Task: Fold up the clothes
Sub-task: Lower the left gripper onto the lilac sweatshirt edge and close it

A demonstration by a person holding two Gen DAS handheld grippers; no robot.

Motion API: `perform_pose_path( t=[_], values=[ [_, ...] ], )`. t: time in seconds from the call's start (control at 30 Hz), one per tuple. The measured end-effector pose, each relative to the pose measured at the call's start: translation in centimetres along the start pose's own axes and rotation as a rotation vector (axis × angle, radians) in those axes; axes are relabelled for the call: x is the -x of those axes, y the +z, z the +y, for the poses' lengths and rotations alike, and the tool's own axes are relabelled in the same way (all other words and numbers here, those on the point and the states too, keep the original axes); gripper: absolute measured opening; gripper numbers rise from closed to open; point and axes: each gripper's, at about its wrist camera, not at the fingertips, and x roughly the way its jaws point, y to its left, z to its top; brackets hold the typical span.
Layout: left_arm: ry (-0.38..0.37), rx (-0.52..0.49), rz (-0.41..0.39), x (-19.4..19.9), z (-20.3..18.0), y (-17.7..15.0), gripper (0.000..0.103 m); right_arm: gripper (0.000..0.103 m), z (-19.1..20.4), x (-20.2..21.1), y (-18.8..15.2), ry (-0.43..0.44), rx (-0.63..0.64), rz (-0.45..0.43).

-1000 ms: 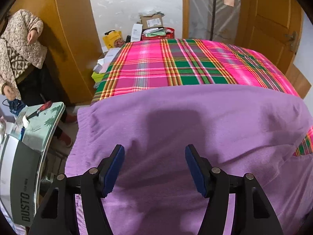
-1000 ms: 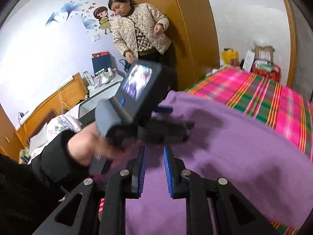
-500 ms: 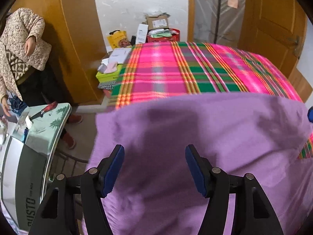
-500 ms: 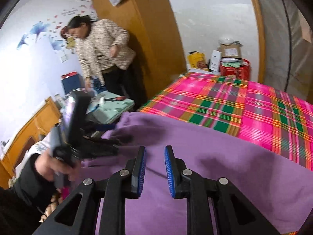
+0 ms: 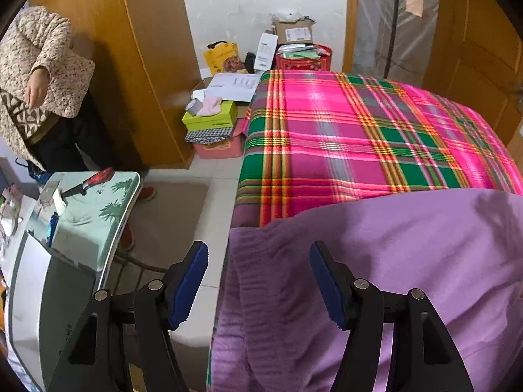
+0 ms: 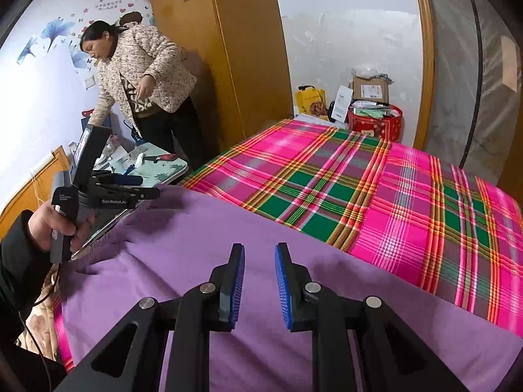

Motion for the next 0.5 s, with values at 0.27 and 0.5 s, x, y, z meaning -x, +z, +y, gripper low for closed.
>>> perform_pose_path(
  t=[0.27,0.5],
  values=[
    [0.004,0.019,0.008,-1.3,-0.4,0.2,0.067,0.021,-0.5,-2.2,-0.3,0.045,0.008,0.033],
    [-0.06,0.049,0.009,-2.2,0.9,0.7,0.068,0.021,-0.4,-3.5,-0.6,0.044,0.062,0.103]
  ],
)
